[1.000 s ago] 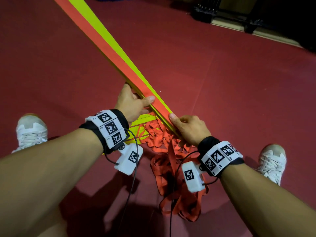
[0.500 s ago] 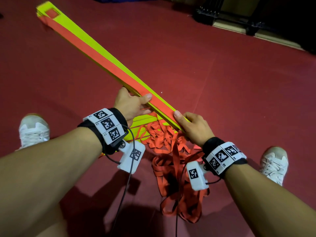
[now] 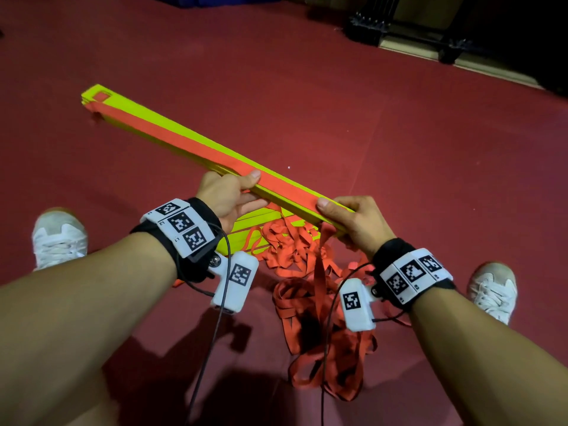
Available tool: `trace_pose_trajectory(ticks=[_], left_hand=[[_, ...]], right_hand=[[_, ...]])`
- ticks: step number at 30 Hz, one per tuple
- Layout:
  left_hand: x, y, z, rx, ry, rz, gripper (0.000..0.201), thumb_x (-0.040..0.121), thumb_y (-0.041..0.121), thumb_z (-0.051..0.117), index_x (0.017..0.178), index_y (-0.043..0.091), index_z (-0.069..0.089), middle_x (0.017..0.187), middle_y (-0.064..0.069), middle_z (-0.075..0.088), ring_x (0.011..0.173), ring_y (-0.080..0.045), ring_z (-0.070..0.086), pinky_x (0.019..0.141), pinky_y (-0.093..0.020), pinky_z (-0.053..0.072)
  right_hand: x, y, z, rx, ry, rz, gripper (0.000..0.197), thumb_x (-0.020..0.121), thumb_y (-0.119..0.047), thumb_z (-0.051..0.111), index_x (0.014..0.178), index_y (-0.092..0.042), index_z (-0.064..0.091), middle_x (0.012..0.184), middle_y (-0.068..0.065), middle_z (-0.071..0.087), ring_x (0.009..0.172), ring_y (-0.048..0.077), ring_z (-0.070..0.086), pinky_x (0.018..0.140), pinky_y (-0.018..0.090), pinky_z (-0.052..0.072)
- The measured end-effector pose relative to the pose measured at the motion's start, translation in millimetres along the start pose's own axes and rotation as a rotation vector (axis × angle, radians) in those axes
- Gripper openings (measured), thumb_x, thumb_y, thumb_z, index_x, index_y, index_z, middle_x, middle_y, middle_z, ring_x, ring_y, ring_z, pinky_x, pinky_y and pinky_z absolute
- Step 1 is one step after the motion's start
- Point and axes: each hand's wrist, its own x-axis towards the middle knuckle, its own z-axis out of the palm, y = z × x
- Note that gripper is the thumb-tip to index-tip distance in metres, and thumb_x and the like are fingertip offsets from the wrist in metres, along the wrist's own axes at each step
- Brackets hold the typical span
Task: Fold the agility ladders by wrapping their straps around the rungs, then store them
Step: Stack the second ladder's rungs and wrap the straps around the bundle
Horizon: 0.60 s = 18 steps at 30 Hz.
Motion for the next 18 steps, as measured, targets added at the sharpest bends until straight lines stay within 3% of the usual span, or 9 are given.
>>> trace_pose_trajectory(ticks=[2, 5, 7, 9, 11, 13, 15, 18], left_hand=[[-0.5, -1.5, -0.5, -0.017, 0.011, -0.033, 0.037, 0.092, 0.0, 0.067, 0.125, -0.011, 0.053, 0.106, -0.021, 0.065, 0.084, -0.03, 0.072, 0.059, -0.032, 0.061], [-1.7, -4.3, -0.6, -0.049, 0.023, -0.069, 0.032, 0.092, -0.002, 0.067, 0.121, -0.007, 0.055, 0.103, -0.021, 0.067, 0.082, -0.029, 0.071, 0.058, -0.033, 0.061], [-2.3, -5.3, -0.3, -0.071, 0.036, -0.082, 0.034, 0.091, -0.002, 0.067, 0.122, -0.007, 0.054, 0.102, -0.021, 0.067, 0.083, -0.029, 0.071, 0.057, -0.033, 0.061], [-3.4, -5.6, 0.4, -0.088, 0.04, -0.089, 0.033, 0.092, -0.001, 0.067, 0.122, -0.007, 0.055, 0.106, -0.022, 0.067, 0.087, -0.031, 0.071, 0.058, -0.033, 0.061], [-5.1, -5.7, 1.1, -0.105, 0.039, -0.095, 0.033, 0.092, -0.001, 0.067, 0.123, -0.006, 0.054, 0.104, -0.02, 0.067, 0.087, -0.03, 0.071, 0.059, -0.033, 0.062], [-7.3, -6.6, 1.2, -0.12, 0.031, -0.109, 0.035, 0.093, 0.0, 0.066, 0.125, -0.007, 0.054, 0.099, -0.018, 0.068, 0.083, -0.028, 0.072, 0.059, -0.033, 0.062], [-8.2, -8.9, 1.0, -0.12, 0.033, -0.137, 0.039, 0.093, 0.001, 0.067, 0.128, -0.008, 0.053, 0.1, -0.019, 0.068, 0.079, -0.026, 0.073, 0.059, -0.033, 0.062], [-10.4, -12.9, -0.7, 0.002, 0.032, -0.195, 0.031, 0.093, 0.012, 0.071, 0.117, -0.002, 0.057, 0.097, -0.018, 0.069, 0.069, -0.02, 0.074, 0.061, -0.032, 0.063]], right_hand=[[-0.2, 0.1, -1.1, 0.009, 0.039, 0.001, 0.051, 0.083, -0.057, 0.069, 0.075, -0.007, 0.072, 0.062, 0.018, 0.068, 0.039, 0.008, 0.04, 0.038, 0.018, 0.029], [-0.5, -2.7, 1.2, 0.036, 0.072, -0.005, 0.048, 0.085, -0.05, 0.071, 0.074, -0.004, 0.073, 0.056, 0.012, 0.065, 0.045, 0.006, 0.045, 0.045, 0.017, 0.033], [-1.1, -6.8, 2.1, 0.099, 0.063, 0.003, 0.049, 0.086, -0.045, 0.071, 0.079, 0.003, 0.072, 0.063, 0.023, 0.064, 0.046, 0.01, 0.049, 0.047, 0.019, 0.036], [-4.4, -12.9, 0.8, 0.199, 0.025, 0.041, 0.046, 0.092, -0.032, 0.067, 0.09, 0.014, 0.067, 0.071, 0.029, 0.065, 0.038, 0.012, 0.051, 0.038, 0.016, 0.034], [-4.3, -14.5, -0.1, 0.223, -0.001, 0.06, 0.049, 0.091, -0.035, 0.067, 0.092, 0.014, 0.065, 0.076, 0.032, 0.069, 0.037, 0.021, 0.049, 0.037, 0.017, 0.032], [-3.0, -14.8, -0.4, 0.199, -0.005, 0.061, 0.055, 0.086, -0.043, 0.067, 0.088, 0.012, 0.065, 0.072, 0.027, 0.07, 0.039, 0.021, 0.042, 0.041, 0.021, 0.031], [-1.6, -14.9, -0.3, 0.199, 0.005, 0.086, 0.054, 0.086, -0.041, 0.067, 0.087, 0.013, 0.065, 0.068, 0.025, 0.069, 0.037, 0.02, 0.042, 0.042, 0.023, 0.03], [-0.9, -14.5, -1.8, 0.226, -0.002, 0.119, 0.05, 0.088, -0.035, 0.067, 0.086, 0.015, 0.065, 0.066, 0.027, 0.067, 0.042, 0.024, 0.049, 0.043, 0.024, 0.029]])
